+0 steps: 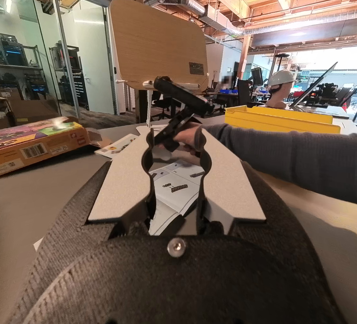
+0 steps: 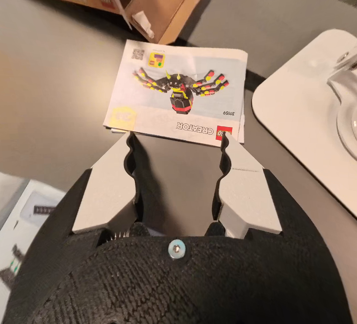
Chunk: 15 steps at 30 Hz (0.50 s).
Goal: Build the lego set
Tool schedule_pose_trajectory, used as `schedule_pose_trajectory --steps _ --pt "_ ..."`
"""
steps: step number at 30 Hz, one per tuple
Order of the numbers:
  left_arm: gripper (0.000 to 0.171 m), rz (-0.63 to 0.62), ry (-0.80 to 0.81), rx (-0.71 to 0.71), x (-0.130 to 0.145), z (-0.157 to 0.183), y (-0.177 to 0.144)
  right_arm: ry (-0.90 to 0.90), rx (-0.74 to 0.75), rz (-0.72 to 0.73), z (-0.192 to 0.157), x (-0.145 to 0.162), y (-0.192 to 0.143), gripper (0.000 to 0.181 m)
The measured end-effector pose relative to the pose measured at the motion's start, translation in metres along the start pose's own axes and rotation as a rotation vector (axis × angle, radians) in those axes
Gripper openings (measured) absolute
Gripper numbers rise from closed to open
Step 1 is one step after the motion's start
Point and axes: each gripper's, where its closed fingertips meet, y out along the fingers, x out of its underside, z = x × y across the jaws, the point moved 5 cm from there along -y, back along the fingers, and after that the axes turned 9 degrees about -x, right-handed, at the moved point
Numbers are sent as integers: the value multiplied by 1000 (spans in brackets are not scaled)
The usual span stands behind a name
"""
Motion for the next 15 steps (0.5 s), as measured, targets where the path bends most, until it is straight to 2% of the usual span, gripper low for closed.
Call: schedule_pose_trajectory --steps 2,5,7,9,12,13,15 --pt "45 4 2 -6 -1 -2 -1 0 32 86 1 -8 -1 89" --pt "45 23 21 -26 -4 -7 -5 -40 37 425 -15 -20 -50 87" --pt "44 27 38 -21 -5 -7 -7 -119 -24 586 -41 -6 -89 77" --pt "40 23 57 0 -4 -3 -8 -271 -17 680 -61 24 -122 62" --pt "33 17 127 48 -2 10 -10 -497 261 791 -61 70 -164 15" --pt "32 28 157 54 -2 14 -11 -512 345 781 -57 79 -174 14" --pt "26 53 213 78 -2 21 -13 -501 407 793 -53 86 -187 10"
